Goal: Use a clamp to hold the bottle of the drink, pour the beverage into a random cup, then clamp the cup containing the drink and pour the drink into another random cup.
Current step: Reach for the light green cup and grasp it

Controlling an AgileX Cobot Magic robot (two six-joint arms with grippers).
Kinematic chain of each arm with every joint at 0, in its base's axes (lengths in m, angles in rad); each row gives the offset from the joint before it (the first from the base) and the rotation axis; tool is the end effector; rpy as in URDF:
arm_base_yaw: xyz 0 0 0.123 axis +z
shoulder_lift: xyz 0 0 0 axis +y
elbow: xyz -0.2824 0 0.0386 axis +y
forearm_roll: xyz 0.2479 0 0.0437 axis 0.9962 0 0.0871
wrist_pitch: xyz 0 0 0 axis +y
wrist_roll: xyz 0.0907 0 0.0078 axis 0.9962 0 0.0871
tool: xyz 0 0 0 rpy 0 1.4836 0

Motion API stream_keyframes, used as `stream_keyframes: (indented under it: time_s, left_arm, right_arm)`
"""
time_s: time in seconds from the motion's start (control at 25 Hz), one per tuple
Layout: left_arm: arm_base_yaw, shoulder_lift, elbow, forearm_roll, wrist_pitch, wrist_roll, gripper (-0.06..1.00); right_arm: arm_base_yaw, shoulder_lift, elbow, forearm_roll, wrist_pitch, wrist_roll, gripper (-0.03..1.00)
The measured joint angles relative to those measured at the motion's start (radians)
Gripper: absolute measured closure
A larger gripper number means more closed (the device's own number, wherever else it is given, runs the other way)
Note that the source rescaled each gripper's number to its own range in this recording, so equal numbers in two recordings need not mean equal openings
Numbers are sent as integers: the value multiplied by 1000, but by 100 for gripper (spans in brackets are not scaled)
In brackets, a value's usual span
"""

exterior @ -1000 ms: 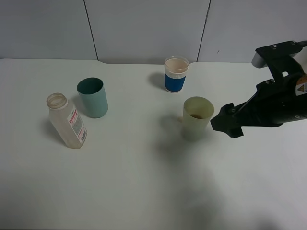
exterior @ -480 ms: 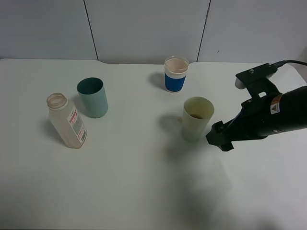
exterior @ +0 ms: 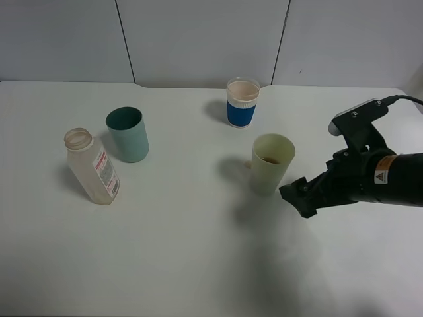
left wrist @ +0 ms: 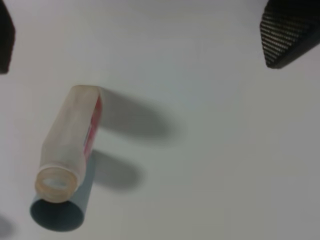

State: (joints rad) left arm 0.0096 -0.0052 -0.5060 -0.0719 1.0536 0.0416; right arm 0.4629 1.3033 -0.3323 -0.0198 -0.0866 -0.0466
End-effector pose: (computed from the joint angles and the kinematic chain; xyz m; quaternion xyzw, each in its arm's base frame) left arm -0.0061 -0.0057 0.2796 0.0150 0.8477 -0.0224 0.5297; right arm 0.1808 0.0904 0.1604 -0.2425 0.8938 0.0751 0.3697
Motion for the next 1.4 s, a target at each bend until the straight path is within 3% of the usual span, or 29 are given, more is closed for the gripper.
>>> stream_keyframes:
  time_s: [0.28, 0.48, 0.76, 1.0, 1.12, 1.16, 1.4]
  left_arm:
    - [0, 0, 0, 0, 0, 0, -6]
    - [0, 0, 0, 0, 0, 0, -6]
    - [0, 0, 0, 0, 0, 0, -6]
    - [0, 0, 0, 0, 0, 0, -6]
    - [0, 0, 0, 0, 0, 0, -6]
    - [0, 0, 0, 0, 0, 0, -6]
    - [0, 0, 0, 0, 0, 0, -6]
  right_arm:
    - [0, 7, 1, -27, -41, 7, -3]
    - [0, 141, 8, -57, -94, 7, -3]
    - [0, 331, 6, -129, -343, 7, -3]
    - [0, 409, 6, -129, -479, -18, -3]
    - [0, 441, 5, -127, -568, -48, -3]
    - [0, 462, 5, -118, -638, -75, -3]
    - [0, 562, 5, -109, -796, -91, -3]
